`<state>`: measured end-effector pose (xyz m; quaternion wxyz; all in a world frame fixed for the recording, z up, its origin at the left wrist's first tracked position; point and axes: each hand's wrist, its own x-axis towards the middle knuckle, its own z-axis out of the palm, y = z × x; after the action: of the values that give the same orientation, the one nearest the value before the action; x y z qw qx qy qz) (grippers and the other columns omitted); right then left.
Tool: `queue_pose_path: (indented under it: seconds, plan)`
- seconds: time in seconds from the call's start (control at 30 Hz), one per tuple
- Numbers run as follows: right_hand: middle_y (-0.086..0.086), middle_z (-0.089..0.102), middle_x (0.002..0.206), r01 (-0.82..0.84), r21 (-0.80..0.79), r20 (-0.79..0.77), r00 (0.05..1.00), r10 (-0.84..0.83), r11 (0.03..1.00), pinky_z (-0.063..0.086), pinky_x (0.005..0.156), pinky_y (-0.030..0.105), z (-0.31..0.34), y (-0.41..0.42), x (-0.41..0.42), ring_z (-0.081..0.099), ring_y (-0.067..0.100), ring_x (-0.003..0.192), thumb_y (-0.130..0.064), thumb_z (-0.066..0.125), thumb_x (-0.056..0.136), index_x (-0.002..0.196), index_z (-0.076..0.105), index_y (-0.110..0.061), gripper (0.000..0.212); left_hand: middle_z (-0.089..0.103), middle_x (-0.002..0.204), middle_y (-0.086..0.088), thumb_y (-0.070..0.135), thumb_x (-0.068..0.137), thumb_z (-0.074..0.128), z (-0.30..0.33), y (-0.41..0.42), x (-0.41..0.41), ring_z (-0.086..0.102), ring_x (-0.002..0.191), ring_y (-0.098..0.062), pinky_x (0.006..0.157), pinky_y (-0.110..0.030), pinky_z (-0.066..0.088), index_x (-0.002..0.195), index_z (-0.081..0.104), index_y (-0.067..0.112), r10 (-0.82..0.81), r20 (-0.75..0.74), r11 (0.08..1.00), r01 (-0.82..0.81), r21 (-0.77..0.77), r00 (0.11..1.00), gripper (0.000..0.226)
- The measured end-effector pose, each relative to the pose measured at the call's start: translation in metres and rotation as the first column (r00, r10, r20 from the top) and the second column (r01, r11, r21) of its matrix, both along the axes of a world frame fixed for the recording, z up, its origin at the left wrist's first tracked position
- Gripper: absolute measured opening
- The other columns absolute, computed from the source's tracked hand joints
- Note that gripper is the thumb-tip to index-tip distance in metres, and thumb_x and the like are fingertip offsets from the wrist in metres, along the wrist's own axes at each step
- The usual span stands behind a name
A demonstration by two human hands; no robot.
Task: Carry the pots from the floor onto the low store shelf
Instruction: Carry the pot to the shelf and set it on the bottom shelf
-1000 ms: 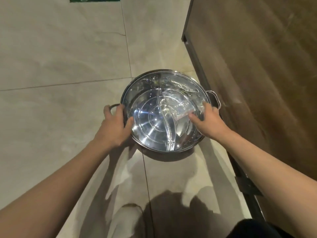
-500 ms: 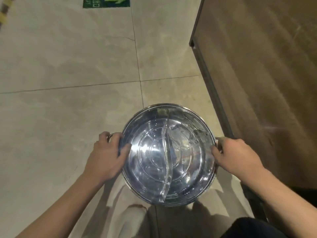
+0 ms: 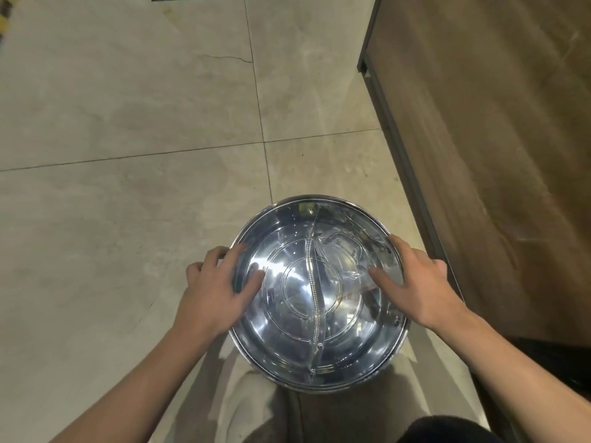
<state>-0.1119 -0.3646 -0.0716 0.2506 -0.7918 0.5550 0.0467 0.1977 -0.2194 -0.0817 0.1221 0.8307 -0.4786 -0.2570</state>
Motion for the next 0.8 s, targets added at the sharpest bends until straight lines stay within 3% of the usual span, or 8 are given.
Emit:
queue_pose_path:
  seconds: [0.17, 0.33, 0.43, 0.8]
  plan:
    - [0.009, 0.058, 0.132, 0.046, 0.040, -0.027, 0.999, -0.045, 0.998, 0.029, 0.102, 0.045, 0.017, 0.017, -0.005, 0.048, 0.032, 0.125, -0.081, 0.030, 0.082, 0.153, 0.024, -0.029, 0.089, 0.047, 0.143, 0.001, 0.079, 0.082, 0.036, 0.027, 0.014, 0.002, 0.042, 0.132, -0.036, 0.104, -0.046, 0.035, 0.144, 0.042, 0.039, -0.013, 0.011, 0.998, 0.012, 0.058, 1.000, 0.075]
    - [0.005, 0.060, 0.125, 0.039, 0.016, 0.016, 0.999, -0.039, 0.999, 0.031, 0.094, 0.044, 0.084, 0.025, -0.008, 0.049, 0.032, 0.121, -0.078, 0.032, 0.086, 0.150, 0.029, -0.033, 0.078, 0.051, 0.141, -0.004, 0.077, 0.083, 0.044, 0.094, 0.021, 0.002, 0.049, 0.127, -0.039, 0.106, -0.051, 0.038, 0.142, 0.049, 0.037, -0.006, 0.029, 1.000, 0.006, -0.014, 1.000, 0.071]
    - [0.009, 0.054, 0.135, 0.072, 0.026, 0.021, 0.997, -0.073, 0.997, 0.032, 0.094, 0.045, 0.147, 0.032, -0.008, 0.042, 0.036, 0.127, -0.079, 0.034, 0.083, 0.153, 0.023, -0.036, 0.083, 0.051, 0.143, -0.004, 0.077, 0.083, 0.043, 0.156, 0.033, -0.001, 0.048, 0.129, -0.038, 0.109, -0.050, 0.034, 0.142, 0.049, 0.037, 0.004, 0.040, 0.999, -0.003, -0.038, 0.999, 0.071]
    - [0.005, 0.057, 0.133, 0.042, 0.037, 0.043, 0.998, -0.044, 0.998, 0.033, 0.101, 0.049, 0.458, 0.065, -0.008, 0.045, 0.036, 0.126, -0.084, 0.029, 0.077, 0.151, 0.025, -0.039, 0.088, 0.053, 0.145, 0.003, 0.078, 0.082, 0.045, 0.466, 0.074, -0.008, 0.050, 0.130, -0.032, 0.110, -0.045, 0.038, 0.141, 0.052, 0.039, 0.068, 0.046, 0.995, -0.064, -0.077, 0.997, 0.072]
